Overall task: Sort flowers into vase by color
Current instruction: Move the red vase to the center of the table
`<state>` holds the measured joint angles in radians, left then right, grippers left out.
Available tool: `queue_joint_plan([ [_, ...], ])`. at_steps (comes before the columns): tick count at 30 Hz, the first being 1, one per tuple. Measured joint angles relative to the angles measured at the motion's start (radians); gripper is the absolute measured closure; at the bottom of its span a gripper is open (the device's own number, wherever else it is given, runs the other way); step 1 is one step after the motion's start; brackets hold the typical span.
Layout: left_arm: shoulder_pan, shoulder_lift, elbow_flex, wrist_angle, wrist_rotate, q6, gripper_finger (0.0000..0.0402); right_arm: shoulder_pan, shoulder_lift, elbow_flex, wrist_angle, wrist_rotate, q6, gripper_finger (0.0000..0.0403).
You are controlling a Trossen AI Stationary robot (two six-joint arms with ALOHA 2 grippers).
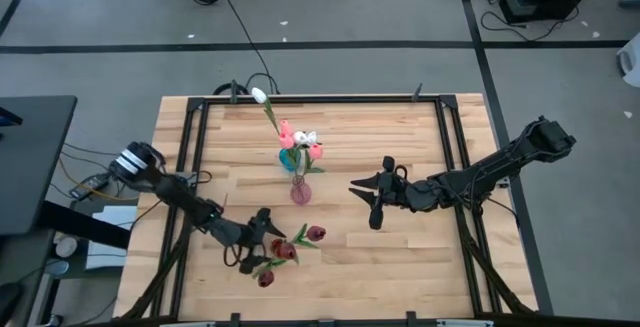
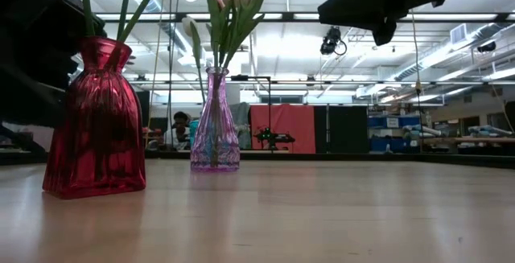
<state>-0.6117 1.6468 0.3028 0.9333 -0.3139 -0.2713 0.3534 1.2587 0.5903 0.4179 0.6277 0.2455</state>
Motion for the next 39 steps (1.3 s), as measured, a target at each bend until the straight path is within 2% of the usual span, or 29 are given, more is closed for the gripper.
queue_joint_plan([
  [7, 0.017, 0.148, 0.090, 0.024, -0.027, 0.065, 0.0069, 0.000, 0.000, 0.000, 0.000, -0.022, -0.001, 0.0306],
  [15, 0.097, 0.251, 0.182, 0.027, -0.063, 0.087, 0.0155, -0.002, -0.002, 0.000, -0.006, -0.029, -0.004, 0.0306],
  [22, 0.161, 0.283, 0.279, 0.008, -0.063, 0.188, 0.0149, -0.004, -0.006, 0.000, -0.059, -0.053, -0.005, 0.0306],
  [25, 0.190, 0.283, 0.322, 0.011, -0.062, 0.226, 0.0129, 0.001, -0.053, 0.000, -0.180, -0.076, 0.018, 0.0306],
  [28, 0.235, 0.283, 0.372, 0.014, -0.063, 0.265, 0.0129, 0.000, -0.104, 0.000, -0.306, -0.100, 0.079, 0.0306],
  [33, 0.327, 0.282, 0.466, -0.010, -0.032, 0.315, 0.0159, 0.013, -0.072, 0.001, -0.312, -0.139, 0.091, 0.0306],
  [39, 0.396, 0.286, 0.515, -0.106, 0.047, 0.291, 0.0207, 0.026, -0.048, 0.000, -0.322, -0.123, 0.092, 0.0306],
])
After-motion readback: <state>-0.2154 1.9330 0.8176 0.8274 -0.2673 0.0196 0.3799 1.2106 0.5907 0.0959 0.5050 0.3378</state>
